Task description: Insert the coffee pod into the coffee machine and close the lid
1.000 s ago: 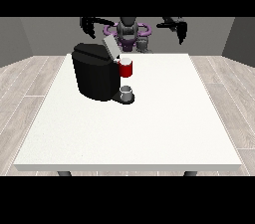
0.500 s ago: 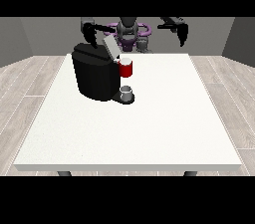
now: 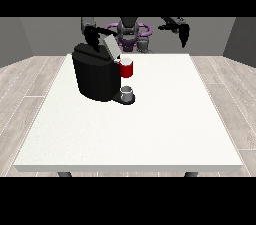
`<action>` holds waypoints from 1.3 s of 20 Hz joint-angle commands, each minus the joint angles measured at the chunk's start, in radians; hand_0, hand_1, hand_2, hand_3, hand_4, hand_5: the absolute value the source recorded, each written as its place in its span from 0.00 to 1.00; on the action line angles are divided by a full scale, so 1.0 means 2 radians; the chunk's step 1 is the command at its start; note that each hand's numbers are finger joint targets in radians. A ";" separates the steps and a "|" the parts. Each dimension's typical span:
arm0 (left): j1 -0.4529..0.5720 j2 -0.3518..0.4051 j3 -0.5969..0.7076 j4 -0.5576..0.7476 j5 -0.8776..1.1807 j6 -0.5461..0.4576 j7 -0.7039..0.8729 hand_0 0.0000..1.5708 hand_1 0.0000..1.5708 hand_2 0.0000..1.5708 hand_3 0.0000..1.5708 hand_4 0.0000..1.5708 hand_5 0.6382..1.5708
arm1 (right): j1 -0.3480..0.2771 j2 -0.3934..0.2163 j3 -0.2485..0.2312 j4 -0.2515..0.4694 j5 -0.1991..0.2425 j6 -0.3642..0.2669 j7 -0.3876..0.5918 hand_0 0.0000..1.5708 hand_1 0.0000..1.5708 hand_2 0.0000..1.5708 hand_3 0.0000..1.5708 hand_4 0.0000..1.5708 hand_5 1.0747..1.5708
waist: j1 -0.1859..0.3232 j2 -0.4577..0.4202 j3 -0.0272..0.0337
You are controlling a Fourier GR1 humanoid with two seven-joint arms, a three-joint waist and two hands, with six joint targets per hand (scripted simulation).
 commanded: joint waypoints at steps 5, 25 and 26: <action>0.023 0.003 -0.007 -0.021 0.005 0.013 -0.021 0.00 0.00 0.00 0.00 0.00 1.00 | -0.035 0.021 0.004 0.032 0.018 -0.024 -0.002 0.00 0.00 0.00 0.00 0.00 1.00 | 0.005 0.016 0.0009; 0.007 0.045 0.005 0.006 0.024 0.005 -0.018 0.00 0.00 0.00 0.00 0.10 1.00 | -0.093 0.036 0.049 0.052 0.076 -0.023 -0.017 0.00 0.00 0.00 0.00 0.11 1.00 | 0.009 0.030 0.0009; -0.005 0.027 -0.015 -0.010 0.015 0.020 0.005 0.00 0.00 0.00 0.00 0.12 1.00 | -0.133 0.018 0.029 0.066 0.072 -0.023 -0.002 0.00 0.00 0.00 0.00 0.08 1.00 | 0.022 0.036 0.0009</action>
